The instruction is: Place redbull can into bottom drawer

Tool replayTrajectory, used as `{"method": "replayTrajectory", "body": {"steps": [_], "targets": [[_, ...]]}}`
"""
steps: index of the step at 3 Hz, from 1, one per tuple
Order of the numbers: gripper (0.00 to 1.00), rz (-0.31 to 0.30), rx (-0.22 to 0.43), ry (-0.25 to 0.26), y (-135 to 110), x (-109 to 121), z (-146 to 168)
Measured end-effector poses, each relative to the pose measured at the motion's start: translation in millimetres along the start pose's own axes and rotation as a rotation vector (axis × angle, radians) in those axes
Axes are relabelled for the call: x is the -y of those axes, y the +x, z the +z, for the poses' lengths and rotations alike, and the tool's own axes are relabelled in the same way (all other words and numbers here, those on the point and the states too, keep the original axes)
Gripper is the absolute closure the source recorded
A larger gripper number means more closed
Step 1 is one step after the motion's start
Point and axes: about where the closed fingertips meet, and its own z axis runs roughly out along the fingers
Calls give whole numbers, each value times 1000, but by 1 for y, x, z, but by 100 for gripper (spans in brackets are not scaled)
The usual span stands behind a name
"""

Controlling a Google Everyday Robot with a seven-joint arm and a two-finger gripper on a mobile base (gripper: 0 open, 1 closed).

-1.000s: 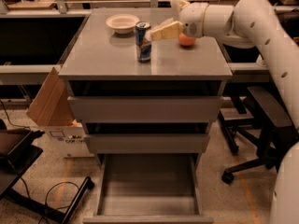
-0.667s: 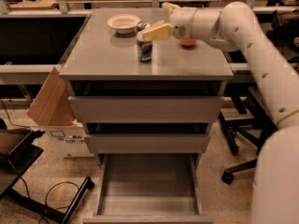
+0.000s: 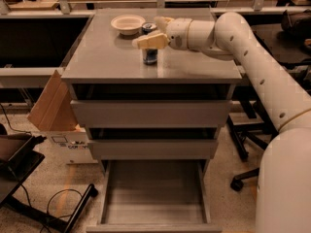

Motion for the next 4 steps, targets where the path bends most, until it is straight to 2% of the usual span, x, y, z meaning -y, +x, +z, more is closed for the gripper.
{"method": "replayTrajectory", "body": {"steps": [1, 2, 3, 4], "targets": [[41, 28, -11, -10, 21, -5, 11], [64, 43, 5, -27, 34, -6, 17], [87, 44, 5, -32, 35, -7, 20], [100, 44, -14, -65, 31, -20, 28]]}}
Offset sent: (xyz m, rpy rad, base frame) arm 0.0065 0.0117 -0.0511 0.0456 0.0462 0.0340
